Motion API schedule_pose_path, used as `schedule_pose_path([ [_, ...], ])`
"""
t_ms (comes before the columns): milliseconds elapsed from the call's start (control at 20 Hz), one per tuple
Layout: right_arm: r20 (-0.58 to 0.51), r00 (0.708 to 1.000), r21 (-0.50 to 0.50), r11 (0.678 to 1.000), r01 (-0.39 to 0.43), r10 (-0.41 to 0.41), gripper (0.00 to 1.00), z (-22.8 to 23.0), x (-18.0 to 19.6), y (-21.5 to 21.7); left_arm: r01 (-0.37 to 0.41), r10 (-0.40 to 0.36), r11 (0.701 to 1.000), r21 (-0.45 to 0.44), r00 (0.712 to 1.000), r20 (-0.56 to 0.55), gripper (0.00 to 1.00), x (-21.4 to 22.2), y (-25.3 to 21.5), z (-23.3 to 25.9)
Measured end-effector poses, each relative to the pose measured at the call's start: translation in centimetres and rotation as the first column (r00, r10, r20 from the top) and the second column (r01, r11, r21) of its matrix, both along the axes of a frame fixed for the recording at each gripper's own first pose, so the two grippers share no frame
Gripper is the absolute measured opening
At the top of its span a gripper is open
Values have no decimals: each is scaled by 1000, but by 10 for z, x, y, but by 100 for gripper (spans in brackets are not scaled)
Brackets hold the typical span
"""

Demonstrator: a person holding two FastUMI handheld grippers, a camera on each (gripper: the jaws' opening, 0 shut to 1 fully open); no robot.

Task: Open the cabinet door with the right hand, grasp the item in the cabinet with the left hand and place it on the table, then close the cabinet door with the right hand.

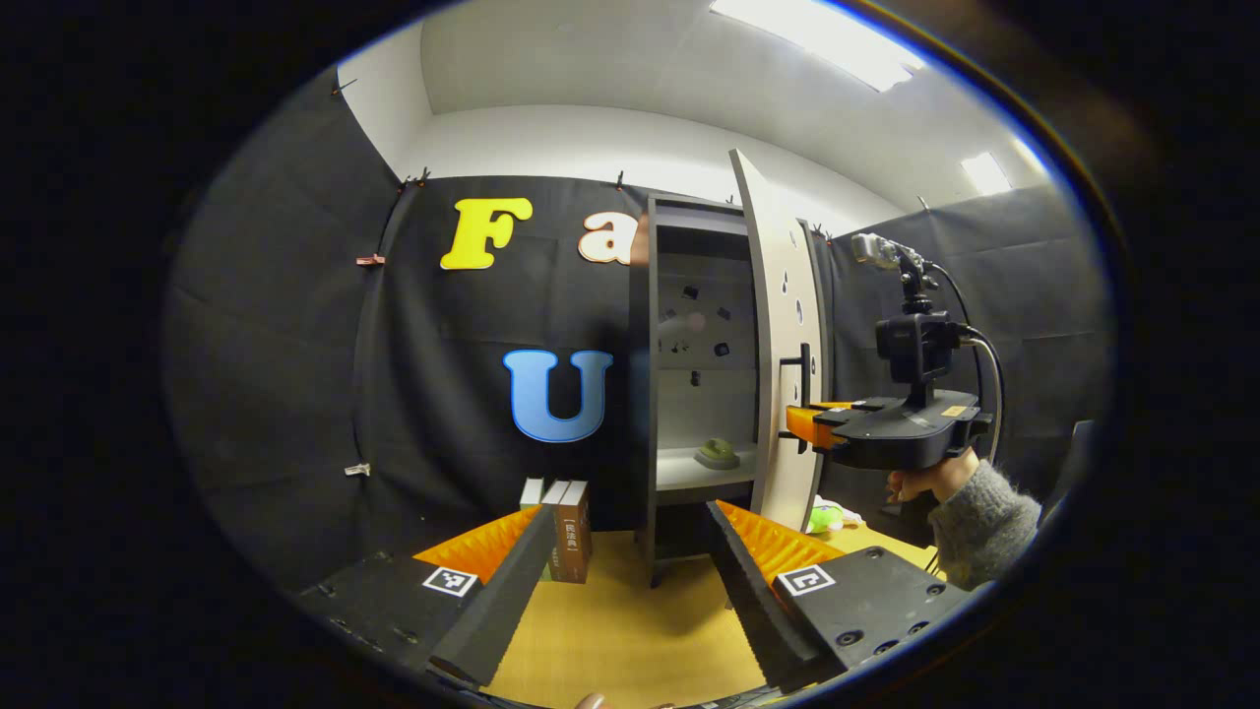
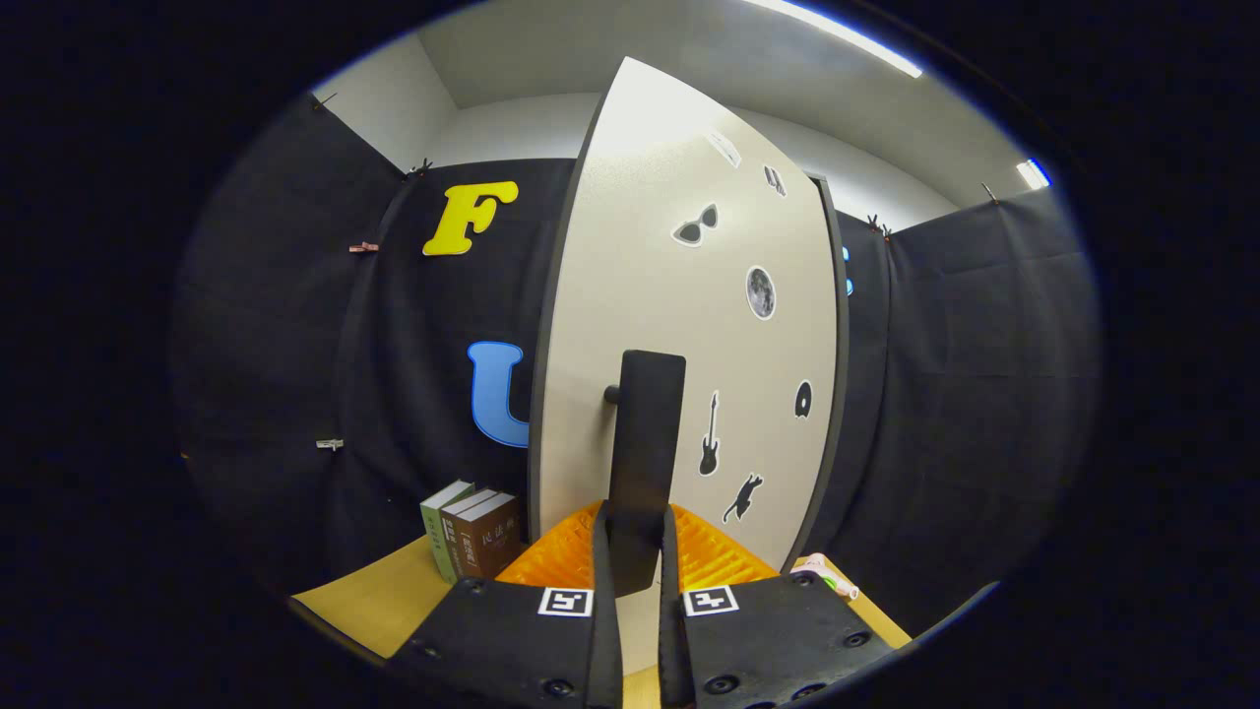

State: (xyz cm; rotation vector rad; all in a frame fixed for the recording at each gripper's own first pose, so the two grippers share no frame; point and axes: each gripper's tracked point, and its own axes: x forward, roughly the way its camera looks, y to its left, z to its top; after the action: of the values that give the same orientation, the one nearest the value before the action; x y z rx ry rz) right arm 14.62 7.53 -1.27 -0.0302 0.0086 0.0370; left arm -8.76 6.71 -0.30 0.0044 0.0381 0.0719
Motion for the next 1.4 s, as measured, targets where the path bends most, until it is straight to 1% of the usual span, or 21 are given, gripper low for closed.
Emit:
schedule_pose_path([
  [300,-10,1000,4,1000,16,-16,18,3,-28,-43,120,-120,993,-5,993,-3,95,21,-56,-1],
  [400,-13,1000,2,1000,14,-14,18,4,-32,-54,163,-163,987,-11,987,4,93,30,-77,1],
  [550,-14,1000,-18,1000,3,-4,18,4,-41,-74,228,-227,974,-19,974,27,95,43,-109,8],
  [700,-12,1000,-44,999,16,-17,17,5,-50,-99,256,-256,967,-12,966,30,95,59,-129,9],
  [900,-7,999,-58,998,41,-41,17,5,-57,-130,309,-308,950,-42,951,33,95,81,-164,5],
  [1000,-4,999,-51,998,47,-47,17,3,-65,-150,321,-320,946,-37,947,29,95,91,-179,5],
  [1200,1,999,-53,998,44,-44,17,3,-65,-178,317,-316,948,-31,949,22,95,117,-200,-2],
  [1300,0,999,-52,998,38,-38,16,2,-65,-189,304,-304,952,-35,953,18,95,131,-206,-5],
  [1350,-5,999,-43,998,38,-38,15,2,-65,-194,293,-292,956,-33,956,14,93,138,-208,-7],
  [1400,-10,999,-33,999,37,-38,14,2,-65,-198,280,-280,960,-28,960,9,95,145,-208,-10],
])
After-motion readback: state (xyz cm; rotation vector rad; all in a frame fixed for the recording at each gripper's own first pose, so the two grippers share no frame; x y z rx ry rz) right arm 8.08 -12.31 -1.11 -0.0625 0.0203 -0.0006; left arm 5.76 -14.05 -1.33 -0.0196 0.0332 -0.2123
